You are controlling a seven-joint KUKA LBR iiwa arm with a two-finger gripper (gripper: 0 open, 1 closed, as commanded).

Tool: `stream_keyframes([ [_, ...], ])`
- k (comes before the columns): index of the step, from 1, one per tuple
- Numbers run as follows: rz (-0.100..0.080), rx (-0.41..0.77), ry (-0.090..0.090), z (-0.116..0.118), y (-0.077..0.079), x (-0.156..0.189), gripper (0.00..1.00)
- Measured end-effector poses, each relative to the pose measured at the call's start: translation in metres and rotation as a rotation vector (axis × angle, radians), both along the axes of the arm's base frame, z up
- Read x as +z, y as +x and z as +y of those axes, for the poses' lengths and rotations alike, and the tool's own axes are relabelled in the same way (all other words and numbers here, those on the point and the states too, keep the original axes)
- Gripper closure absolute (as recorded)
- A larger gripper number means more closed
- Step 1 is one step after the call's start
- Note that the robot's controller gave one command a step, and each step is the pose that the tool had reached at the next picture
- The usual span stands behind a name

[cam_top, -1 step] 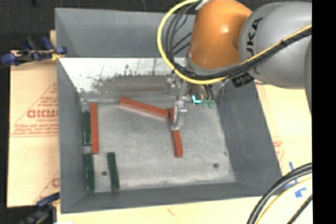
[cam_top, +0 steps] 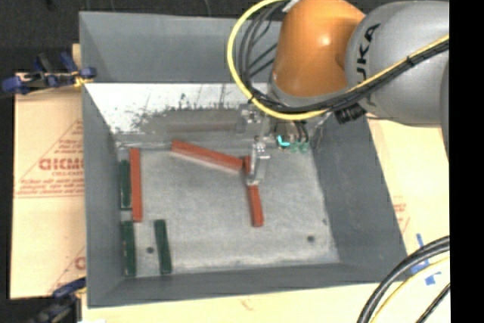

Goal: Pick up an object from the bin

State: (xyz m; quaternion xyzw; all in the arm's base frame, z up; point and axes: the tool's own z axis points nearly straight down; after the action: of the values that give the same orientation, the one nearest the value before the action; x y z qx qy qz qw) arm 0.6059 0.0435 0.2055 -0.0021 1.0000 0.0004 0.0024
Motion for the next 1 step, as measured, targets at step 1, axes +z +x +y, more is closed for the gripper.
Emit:
stream_keyframes([
  [1,-0.008,-0.057,0.001,-0.0045,0.0195,-0.0486,0.0],
])
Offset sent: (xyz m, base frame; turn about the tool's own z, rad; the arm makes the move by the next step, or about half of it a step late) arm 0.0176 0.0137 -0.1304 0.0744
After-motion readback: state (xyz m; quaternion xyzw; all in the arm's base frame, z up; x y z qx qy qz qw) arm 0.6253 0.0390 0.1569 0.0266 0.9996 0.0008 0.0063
